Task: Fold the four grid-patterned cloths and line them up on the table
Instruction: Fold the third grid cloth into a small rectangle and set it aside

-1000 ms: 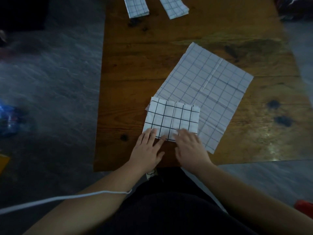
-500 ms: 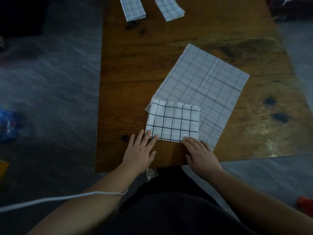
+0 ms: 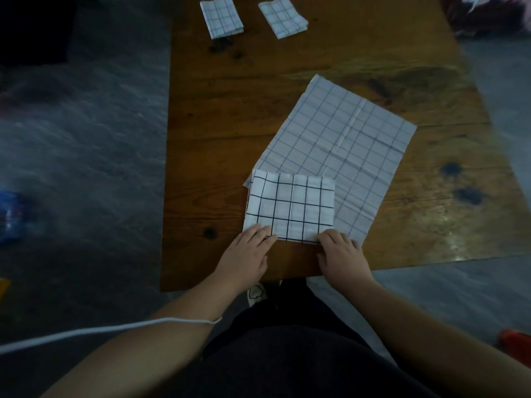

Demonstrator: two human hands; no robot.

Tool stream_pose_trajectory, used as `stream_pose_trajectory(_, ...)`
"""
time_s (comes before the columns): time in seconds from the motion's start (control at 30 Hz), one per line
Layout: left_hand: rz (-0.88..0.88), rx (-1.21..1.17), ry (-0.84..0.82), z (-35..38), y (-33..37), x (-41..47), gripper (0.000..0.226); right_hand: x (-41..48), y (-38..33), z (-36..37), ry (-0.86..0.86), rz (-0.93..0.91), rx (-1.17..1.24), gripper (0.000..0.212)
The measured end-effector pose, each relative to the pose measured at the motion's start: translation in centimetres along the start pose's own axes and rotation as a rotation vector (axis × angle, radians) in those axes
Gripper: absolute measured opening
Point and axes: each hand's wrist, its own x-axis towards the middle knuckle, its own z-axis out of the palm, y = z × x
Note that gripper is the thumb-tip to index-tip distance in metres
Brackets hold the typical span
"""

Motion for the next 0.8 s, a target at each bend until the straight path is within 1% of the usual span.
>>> stream_pose_trajectory(0.13, 0.006, -0.039, 0.068, -0.2, 0.4, 0.1, 0.048, 0.5, -0.3, -0.6, -0.060, -0.133, -0.114, 0.046)
stream_pose_trajectory(0.2, -0.005, -0.051, 0.104, -0.4, 0.7, 0.5, 0.041, 0.5, -0.4, -0.4, -0.079, -0.162, -0.132, 0.049)
stream_pose_trajectory(0.27, -0.002, -0.043, 0.121, -0.6, 1.0, 0.7, 0.036, 0.5, -0.5, -0.3, -0.088, -0.173, -0.144, 0.046)
stream_pose_trajectory(0.4, -0.006, -0.046, 0.144, 0.0, 1.8, 0.9, 0.032, 0.6, -0.5, 0.0, -0.099, -0.234, -0.151, 0.030)
stream_pose_trajectory(0.5, -0.016, -0.076, 0.174, 0.5, 2.5, 0.9, 0.036, 1.2, 0.0, 0.1, -0.059, -0.227, -0.093, 0.020)
stream_pose_trajectory(0.6, -0.022, -0.072, 0.198, 0.7, 3.4, 1.1, 0.037, 2.2, 0.3, -0.5, -0.084, -0.231, -0.059, 0.021)
stream_pose_trajectory(0.7, -0.079, -0.044, 0.210, 0.6, 4.5, 1.5, 0.044, 2.8, -0.3, -1.8, -0.096, -0.184, 0.101, 0.019)
stream_pose_trajectory(0.8, -0.142, -0.053, 0.269, 0.5, 5.3, 2.0, 0.043, 2.4, -1.2, -3.1, -0.090, -0.197, 0.268, 0.008)
